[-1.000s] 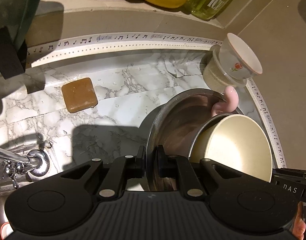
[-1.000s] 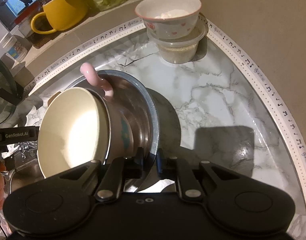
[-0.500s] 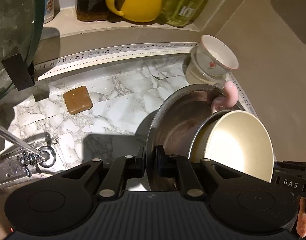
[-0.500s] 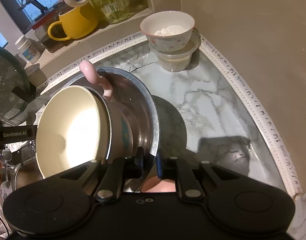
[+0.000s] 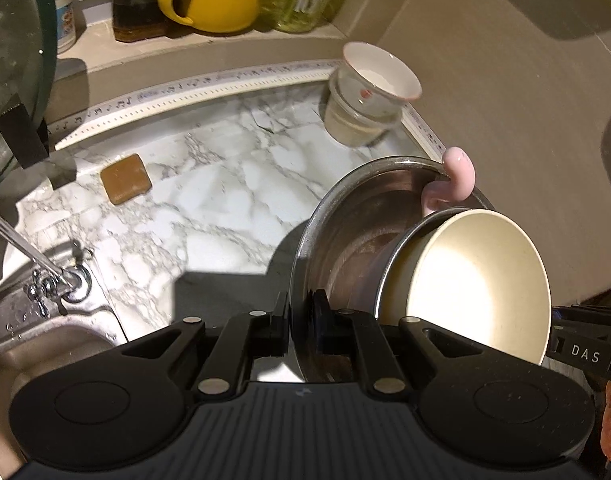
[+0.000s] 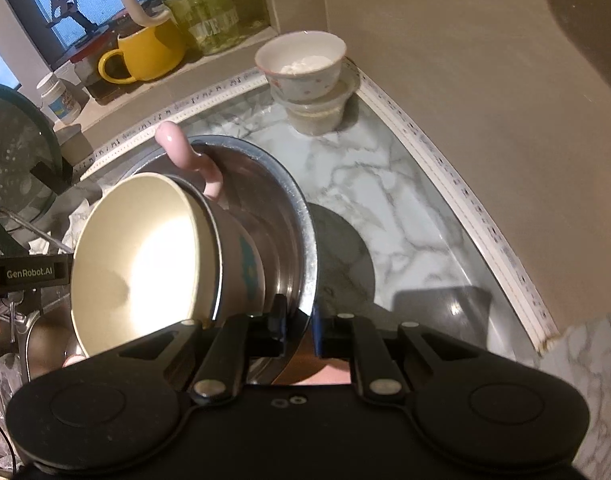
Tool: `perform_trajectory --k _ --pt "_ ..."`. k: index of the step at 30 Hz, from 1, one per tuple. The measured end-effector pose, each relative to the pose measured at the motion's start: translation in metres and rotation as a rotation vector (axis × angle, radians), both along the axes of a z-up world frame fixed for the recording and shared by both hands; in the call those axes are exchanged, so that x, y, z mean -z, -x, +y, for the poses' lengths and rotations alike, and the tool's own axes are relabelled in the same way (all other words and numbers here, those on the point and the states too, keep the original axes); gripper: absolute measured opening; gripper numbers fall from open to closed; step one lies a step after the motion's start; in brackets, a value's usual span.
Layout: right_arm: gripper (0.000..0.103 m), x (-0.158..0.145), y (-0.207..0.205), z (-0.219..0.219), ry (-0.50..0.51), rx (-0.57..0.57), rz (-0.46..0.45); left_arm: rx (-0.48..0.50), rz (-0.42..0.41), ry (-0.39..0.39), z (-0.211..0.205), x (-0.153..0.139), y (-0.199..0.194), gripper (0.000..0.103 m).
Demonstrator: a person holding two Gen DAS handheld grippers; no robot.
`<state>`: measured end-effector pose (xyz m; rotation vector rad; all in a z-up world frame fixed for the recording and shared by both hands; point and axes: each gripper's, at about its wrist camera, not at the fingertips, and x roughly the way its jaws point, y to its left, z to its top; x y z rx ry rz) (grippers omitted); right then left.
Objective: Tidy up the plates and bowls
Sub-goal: 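Lift the nested steel bowls with both grippers toward the pink plate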
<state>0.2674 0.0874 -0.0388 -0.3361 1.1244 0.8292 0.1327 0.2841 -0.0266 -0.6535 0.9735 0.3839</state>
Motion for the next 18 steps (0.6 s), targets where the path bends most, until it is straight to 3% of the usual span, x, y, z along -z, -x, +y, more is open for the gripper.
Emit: perform_trajectory --k 18 --pt "0.013 0.013 0.021 -0.079 0.029 0.110 0.056 0.142 0.065 0.013 -0.068 0.006 -0.001 0.010"
